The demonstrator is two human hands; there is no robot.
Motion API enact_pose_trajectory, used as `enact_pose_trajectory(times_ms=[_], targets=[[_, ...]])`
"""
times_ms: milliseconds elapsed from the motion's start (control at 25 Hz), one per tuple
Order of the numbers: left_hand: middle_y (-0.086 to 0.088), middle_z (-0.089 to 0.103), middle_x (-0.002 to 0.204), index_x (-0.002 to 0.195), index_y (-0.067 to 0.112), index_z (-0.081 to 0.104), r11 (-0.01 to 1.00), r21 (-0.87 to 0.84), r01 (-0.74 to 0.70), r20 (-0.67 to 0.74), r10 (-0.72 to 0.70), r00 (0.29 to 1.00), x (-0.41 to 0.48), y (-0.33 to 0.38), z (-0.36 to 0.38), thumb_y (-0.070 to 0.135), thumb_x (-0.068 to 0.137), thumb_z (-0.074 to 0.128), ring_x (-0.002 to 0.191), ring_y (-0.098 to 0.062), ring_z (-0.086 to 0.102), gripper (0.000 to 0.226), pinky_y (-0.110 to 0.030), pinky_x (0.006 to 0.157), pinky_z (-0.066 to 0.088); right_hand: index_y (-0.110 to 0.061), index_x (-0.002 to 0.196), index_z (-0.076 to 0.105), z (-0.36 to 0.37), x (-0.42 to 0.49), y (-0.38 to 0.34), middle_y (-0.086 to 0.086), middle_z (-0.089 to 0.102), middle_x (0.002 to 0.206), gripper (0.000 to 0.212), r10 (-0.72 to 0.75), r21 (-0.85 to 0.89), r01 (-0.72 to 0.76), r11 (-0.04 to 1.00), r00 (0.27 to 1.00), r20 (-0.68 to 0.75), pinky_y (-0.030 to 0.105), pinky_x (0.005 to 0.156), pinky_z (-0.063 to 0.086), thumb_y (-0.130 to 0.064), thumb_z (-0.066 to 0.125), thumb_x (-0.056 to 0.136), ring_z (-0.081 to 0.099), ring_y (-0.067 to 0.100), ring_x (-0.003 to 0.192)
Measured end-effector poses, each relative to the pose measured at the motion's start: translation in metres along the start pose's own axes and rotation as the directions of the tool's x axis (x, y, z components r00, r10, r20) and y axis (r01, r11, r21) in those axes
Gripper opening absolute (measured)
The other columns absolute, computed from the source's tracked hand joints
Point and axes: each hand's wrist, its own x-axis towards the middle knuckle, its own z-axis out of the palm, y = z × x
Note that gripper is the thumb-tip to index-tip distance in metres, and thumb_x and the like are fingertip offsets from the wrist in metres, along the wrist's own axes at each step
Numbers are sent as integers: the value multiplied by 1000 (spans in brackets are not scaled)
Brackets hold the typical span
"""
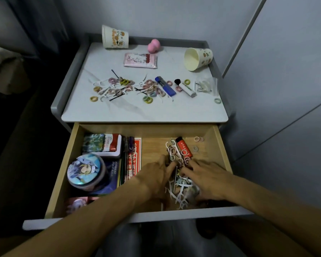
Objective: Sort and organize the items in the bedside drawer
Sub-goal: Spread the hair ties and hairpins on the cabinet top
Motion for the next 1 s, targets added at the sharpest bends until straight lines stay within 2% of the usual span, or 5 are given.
enact_pose_trajectory(times_ms=[240, 400, 640, 880, 1000], targets=[[-9, 35, 145, 140, 32, 34, 928, -366, 74, -100, -118, 988, 9, -11, 11, 14, 81, 75, 117, -30, 56, 74, -36, 99, 50, -36, 135, 41, 5, 8, 3, -5, 35, 139, 56, 120, 259, -85, 962, 985, -121, 38, 108, 40, -39, 68, 86, 39, 13, 126], [-8, 45, 136, 131, 24, 47, 854, -507, 114, -128, -206, 970, 7, -12, 7, 17, 87, 69, 118, -25, 54, 50, -28, 100, 46, -35, 142, 24, 9, 5, -1, -1, 24, 146, 95, 240, 351, -206, 914, 969, -54, 47, 113, 34, -47, 82, 68, 24, 23, 139], [-15, 35, 138, 142, 24, 25, 967, -81, 241, -5, -242, 970, 5, 17, -3, 69, 72, 67, 115, -32, 51, 93, -42, 93, 45, -44, 141, 28, 13, 14, -3, 0, 26, 141, 88, 181, 268, -173, 948, 983, -4, 44, 110, 36, -36, 82, 72, 31, 24, 132], [-18, 45, 127, 142, 24, 32, 948, -240, 209, 23, -209, 978, 11, 30, -4, 30, 86, 71, 107, -29, 54, 69, -31, 80, 43, -33, 128, 56, 11, 16, 4, -5, 45, 138, 54, 182, 293, -150, 944, 979, -86, 37, 110, 38, -27, 78, 79, 44, 15, 125], [-14, 53, 125, 136, 23, 43, 946, -288, 148, -30, -164, 986, 9, 27, -1, 33, 87, 69, 109, -29, 55, 55, -34, 86, 45, -27, 118, 63, 11, 16, 5, -6, 56, 129, 40, 209, 323, -152, 934, 967, -148, 32, 106, 41, -22, 77, 80, 52, 13, 119]])
